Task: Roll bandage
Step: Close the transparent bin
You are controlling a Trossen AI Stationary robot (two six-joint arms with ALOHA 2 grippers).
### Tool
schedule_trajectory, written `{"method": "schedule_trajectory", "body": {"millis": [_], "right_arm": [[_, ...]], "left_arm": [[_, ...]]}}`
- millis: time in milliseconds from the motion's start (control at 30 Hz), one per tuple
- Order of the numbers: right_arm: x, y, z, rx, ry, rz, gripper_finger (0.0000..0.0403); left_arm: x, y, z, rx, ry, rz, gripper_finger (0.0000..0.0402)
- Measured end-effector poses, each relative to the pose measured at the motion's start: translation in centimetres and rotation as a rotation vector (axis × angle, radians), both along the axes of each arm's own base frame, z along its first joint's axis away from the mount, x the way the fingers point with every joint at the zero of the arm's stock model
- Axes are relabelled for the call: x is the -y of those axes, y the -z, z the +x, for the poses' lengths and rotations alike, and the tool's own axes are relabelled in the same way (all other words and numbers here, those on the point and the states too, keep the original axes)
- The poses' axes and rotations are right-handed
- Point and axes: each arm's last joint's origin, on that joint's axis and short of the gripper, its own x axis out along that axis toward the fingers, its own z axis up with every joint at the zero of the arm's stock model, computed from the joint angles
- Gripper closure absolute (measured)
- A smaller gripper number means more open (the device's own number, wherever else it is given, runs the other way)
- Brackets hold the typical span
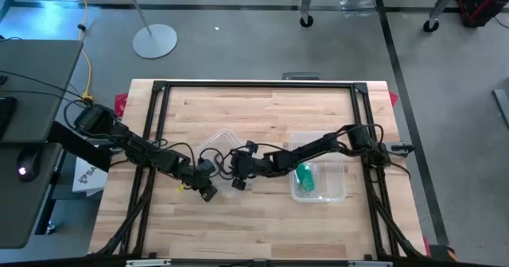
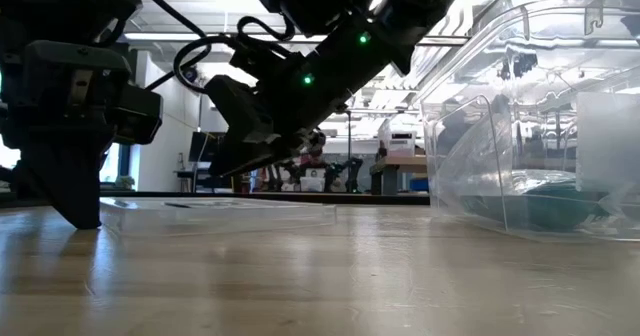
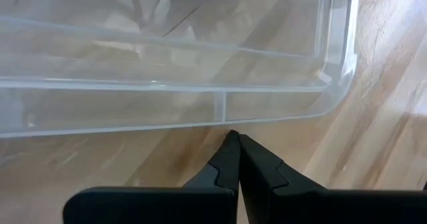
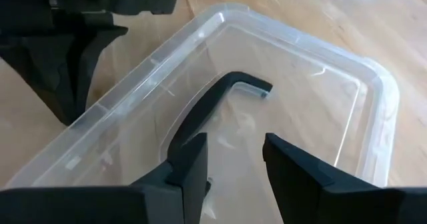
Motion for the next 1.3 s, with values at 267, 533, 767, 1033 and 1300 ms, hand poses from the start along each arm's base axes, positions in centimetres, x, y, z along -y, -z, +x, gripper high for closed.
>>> {"method": "schedule_trajectory", "body": {"millis": [267, 533, 767, 1033, 1300], "right_arm": [[1.7, -2.0, 0.1, 0.027, -0.088, 0.305, 0.0263], [5.5, -0.8, 0.9, 0.06, -0.096, 0.654, 0.0249], [7.7, -1.2, 1.8, 0.064, -0.189, 0.765, 0.0212], [8.1, 0.3, 5.0, -0.055, -0.156, 0.795, 0.0163], [7.9, 0.8, 5.7, -0.184, -0.123, 0.799, 0.0162]], "left_arm": [[0.0, -0.5, -0.2, 0.008, 0.01, -0.021, 0.0401], [0.2, -1.1, -2.0, -0.085, -0.012, 0.015, 0.0401], [-0.4, -1.6, -2.6, -0.054, -0.113, 0.132, 0.0401], [-1.3, -1.5, -2.8, -0.074, -0.165, 0.21, 0.0401], [-1.4, -1.5, -3.2, -0.108, -0.12, 0.258, 0.0401]]}}
